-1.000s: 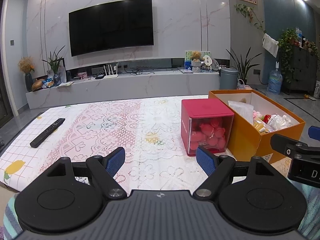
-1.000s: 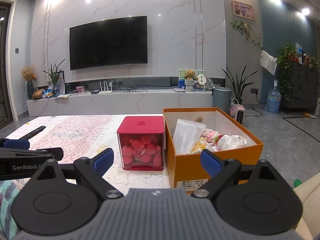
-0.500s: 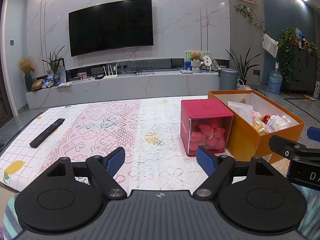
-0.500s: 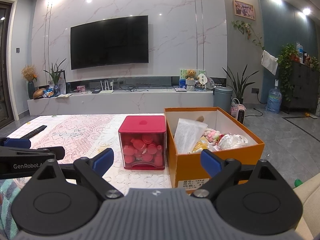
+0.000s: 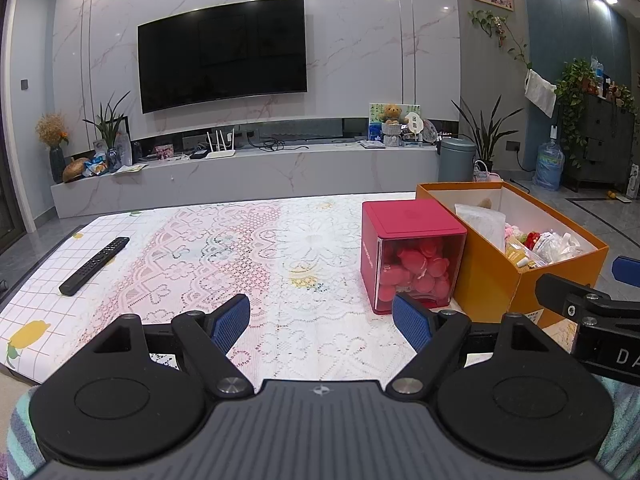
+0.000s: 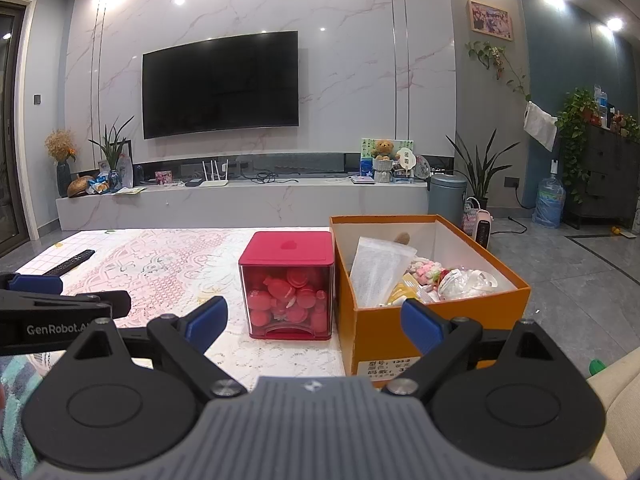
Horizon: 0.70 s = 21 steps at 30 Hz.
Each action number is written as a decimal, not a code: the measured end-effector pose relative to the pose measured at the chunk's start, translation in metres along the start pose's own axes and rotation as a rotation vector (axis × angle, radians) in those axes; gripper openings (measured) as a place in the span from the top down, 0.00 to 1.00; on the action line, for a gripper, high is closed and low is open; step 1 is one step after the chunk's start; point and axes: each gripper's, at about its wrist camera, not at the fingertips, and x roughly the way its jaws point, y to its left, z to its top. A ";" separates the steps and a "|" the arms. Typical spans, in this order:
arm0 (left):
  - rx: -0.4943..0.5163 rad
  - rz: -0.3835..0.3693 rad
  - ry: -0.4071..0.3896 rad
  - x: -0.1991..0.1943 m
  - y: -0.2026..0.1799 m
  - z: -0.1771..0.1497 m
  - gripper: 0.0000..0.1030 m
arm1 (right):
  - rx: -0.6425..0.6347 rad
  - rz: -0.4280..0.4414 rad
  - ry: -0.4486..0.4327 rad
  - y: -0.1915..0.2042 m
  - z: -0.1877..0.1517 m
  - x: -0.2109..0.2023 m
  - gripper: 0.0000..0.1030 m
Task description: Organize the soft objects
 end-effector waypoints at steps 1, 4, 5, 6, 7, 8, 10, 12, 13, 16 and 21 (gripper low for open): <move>0.001 0.000 0.000 0.000 0.000 0.000 0.08 | 0.000 0.001 0.000 0.000 0.000 0.000 0.11; -0.001 0.002 0.001 0.000 0.000 0.000 0.08 | -0.002 0.003 0.002 0.000 0.000 0.000 0.11; -0.001 0.001 0.000 0.000 0.000 0.000 0.08 | -0.003 0.004 0.003 0.000 0.000 0.000 0.11; -0.002 0.001 0.000 0.000 0.000 0.000 0.08 | -0.004 0.005 0.004 0.000 0.000 0.000 0.11; -0.003 0.002 0.000 0.000 0.000 0.000 0.08 | -0.004 0.007 0.005 0.000 0.000 0.001 0.11; -0.006 0.002 0.001 0.000 0.000 0.000 0.08 | -0.005 0.008 0.006 0.000 0.000 0.001 0.11; -0.009 0.001 0.002 -0.001 0.000 0.000 0.08 | -0.006 0.009 0.008 0.001 0.000 0.001 0.11; -0.007 0.002 0.002 0.000 0.000 0.000 0.08 | -0.006 0.011 0.009 0.000 0.000 0.001 0.11; -0.007 0.003 0.002 0.000 0.000 0.000 0.08 | -0.006 0.011 0.009 0.000 0.000 0.001 0.11; -0.009 0.004 0.002 -0.001 0.000 0.000 0.08 | -0.006 0.012 0.010 0.000 0.000 0.001 0.11; -0.008 0.003 0.002 -0.001 0.001 0.000 0.08 | -0.006 0.011 0.010 0.001 0.000 0.001 0.11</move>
